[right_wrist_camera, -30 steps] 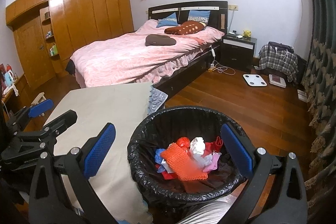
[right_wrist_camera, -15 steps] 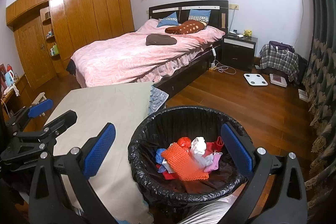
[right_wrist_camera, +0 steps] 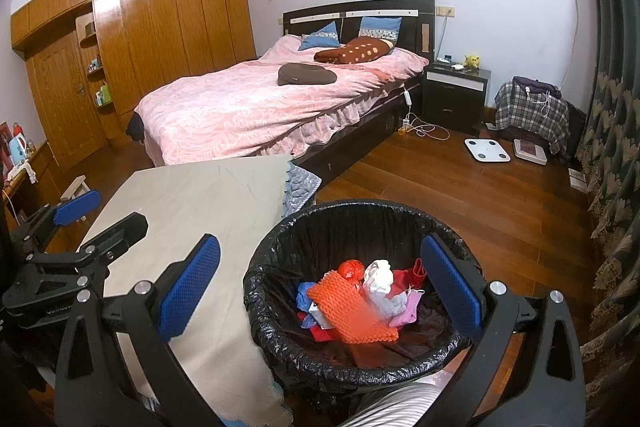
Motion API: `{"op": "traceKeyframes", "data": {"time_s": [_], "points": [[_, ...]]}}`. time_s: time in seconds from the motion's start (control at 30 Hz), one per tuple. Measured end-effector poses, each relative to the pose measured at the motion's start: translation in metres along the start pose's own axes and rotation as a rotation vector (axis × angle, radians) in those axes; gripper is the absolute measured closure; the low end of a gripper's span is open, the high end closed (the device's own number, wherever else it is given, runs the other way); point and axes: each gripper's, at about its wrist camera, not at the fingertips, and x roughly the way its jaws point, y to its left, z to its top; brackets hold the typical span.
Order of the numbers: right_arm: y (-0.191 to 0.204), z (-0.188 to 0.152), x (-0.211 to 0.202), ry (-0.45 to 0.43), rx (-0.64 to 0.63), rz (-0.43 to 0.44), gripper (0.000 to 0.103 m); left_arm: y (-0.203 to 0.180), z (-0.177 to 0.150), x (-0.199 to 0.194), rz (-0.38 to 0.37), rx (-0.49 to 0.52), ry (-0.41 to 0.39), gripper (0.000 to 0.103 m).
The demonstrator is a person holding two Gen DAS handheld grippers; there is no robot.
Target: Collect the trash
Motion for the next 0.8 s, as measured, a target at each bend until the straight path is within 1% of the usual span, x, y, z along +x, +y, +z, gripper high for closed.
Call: {"op": "traceKeyframes", "data": {"time_s": [0.8], "points": [[0.0003, 0.0022, -0.0006, 0.001, 0.000, 0.001, 0.005, 0.0007, -0.0031, 0.0022, 0.002, 0.000, 0.004, 0.006]]}}
